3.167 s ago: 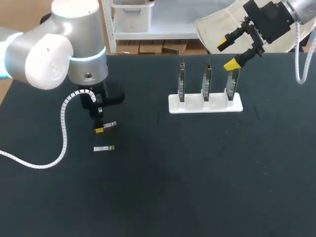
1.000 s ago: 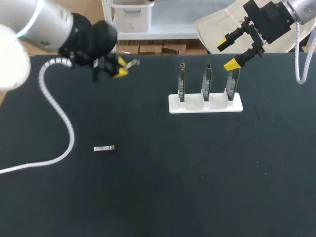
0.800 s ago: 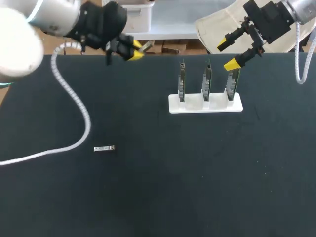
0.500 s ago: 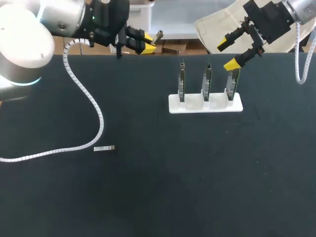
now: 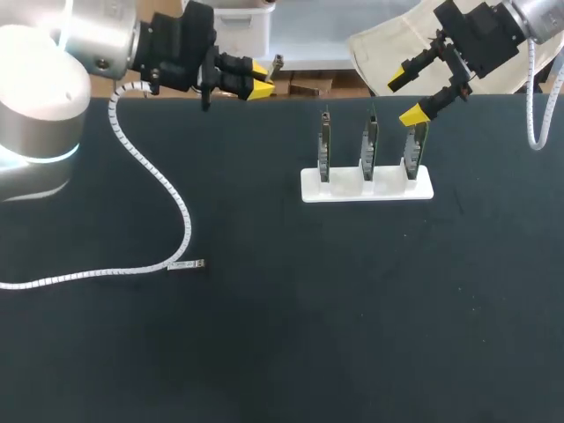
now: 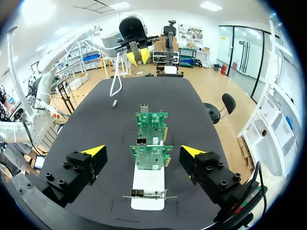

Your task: Pick up the optical module with the left hand, and insert it into the network port with the right hand.

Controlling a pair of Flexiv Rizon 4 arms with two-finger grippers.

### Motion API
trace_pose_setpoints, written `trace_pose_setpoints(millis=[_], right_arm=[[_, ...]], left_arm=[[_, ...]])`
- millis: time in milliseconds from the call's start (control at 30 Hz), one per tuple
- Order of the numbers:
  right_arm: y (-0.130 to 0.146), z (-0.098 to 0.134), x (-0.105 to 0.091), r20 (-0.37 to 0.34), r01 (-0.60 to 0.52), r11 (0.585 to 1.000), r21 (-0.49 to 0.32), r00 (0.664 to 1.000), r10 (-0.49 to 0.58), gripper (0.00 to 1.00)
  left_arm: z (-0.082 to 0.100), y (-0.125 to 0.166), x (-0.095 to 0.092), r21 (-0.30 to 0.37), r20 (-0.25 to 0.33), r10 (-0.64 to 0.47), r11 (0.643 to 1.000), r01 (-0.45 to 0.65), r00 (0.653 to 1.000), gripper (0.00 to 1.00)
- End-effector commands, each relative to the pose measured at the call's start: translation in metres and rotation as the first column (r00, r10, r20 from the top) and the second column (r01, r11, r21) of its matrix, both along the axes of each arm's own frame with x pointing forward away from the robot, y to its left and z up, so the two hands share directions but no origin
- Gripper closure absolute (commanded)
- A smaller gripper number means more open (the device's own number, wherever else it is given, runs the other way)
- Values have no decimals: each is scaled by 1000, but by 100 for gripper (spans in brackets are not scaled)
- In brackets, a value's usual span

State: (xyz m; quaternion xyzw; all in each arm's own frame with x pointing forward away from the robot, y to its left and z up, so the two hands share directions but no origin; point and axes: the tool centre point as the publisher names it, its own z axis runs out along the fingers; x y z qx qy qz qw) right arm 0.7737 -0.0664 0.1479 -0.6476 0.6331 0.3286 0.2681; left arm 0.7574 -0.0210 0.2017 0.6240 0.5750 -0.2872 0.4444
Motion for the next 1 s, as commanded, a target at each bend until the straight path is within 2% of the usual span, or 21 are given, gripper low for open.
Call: trace_pose_setpoints(millis=[33,100,267,367,500,800,1000], right_arm=[[0,0,-1,3,2,1000,1,1000,-2,0],[0,0,-1,3,2,1000,1,1000,-2,0],[0,0,-1,3,2,1000,1,1000,-2,0],[0,0,-1,3,2,1000,1,1000,-2,0],[0,0,-1,3,2,1000,1,1000,-2,0],[0,0,-1,3,2,1000,1,1000,-2,0],[0,0,-1,3,2,1000,1,1000,-2,0]], left_arm=[[-1,0,-1,-3,3,2,1000,-2,1000,100],[-1,-3,-1,-13,0,4,1000,-4,1000,100],[8,-23,8,-97,37,-7,995,11,999,100],[16,-31,13,-116,31,-19,993,22,999,100],[22,-43,12,-141,-6,-47,989,45,999,100],[29,-81,20,-278,-53,-105,957,87,993,100],[26,-103,30,-296,-71,-147,948,120,987,100]])
